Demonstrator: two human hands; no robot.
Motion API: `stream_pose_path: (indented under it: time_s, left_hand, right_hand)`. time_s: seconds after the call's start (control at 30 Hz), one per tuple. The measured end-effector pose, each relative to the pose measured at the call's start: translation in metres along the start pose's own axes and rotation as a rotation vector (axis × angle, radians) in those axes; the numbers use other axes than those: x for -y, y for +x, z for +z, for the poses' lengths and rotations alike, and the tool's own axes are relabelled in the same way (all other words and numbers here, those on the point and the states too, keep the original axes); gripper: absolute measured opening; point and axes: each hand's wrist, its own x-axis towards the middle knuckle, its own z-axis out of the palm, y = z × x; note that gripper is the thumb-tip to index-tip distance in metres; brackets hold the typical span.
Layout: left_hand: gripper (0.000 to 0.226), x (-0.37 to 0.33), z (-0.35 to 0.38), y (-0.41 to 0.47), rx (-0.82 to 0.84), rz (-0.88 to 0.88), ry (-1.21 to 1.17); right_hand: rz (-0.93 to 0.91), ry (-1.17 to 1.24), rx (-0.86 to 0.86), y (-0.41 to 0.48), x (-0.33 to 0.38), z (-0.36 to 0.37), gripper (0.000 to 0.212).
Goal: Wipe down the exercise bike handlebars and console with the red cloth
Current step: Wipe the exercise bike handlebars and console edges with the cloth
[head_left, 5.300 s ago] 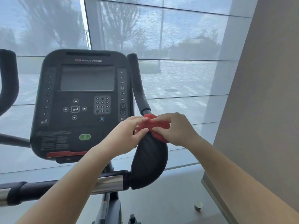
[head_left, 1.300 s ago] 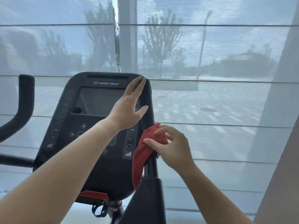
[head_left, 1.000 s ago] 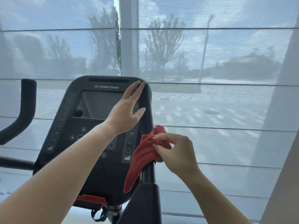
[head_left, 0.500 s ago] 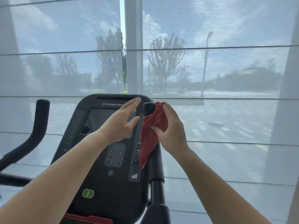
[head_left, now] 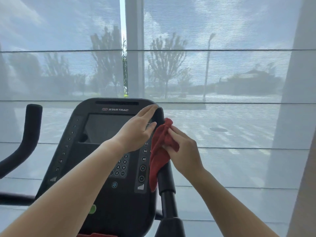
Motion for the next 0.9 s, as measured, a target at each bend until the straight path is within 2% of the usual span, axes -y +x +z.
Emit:
stream_pose_path:
  time_s: [0.1,0.37,0.57,0.73,0.9]
  left_hand:
    - [0.056,0.002,0.001,0.0,0.008,0.003,-0.013]
    - [0.055,0.005,0.002,-0.002,-0.001,0.013,-0.046]
    - [0.053,0.004,-0.005,-0.001,0.058,-0.006,-0.096]
    - [0.057,0.01,-0.009,-0.007,0.119,-0.009,-0.159]
    - [0.063,0.005,0.004,-0.027,0.108,-0.001,-0.088]
  right_hand:
    - [0.01,0.015,-0.033,0.009,0.007,0.004,0.055]
    - [0.089,0.071,-0.013,-0.019,0.003,-0.005,0.047]
    - [0.095,0.1,-0.105,0.022,0.019,-0.007,0.052]
    - [0.07,-0.005,0.001,0.011,0.014,-0.006,0.046]
    - [0.156,-0.049,0.206,-0.024,0.013,-0.025,0.031]
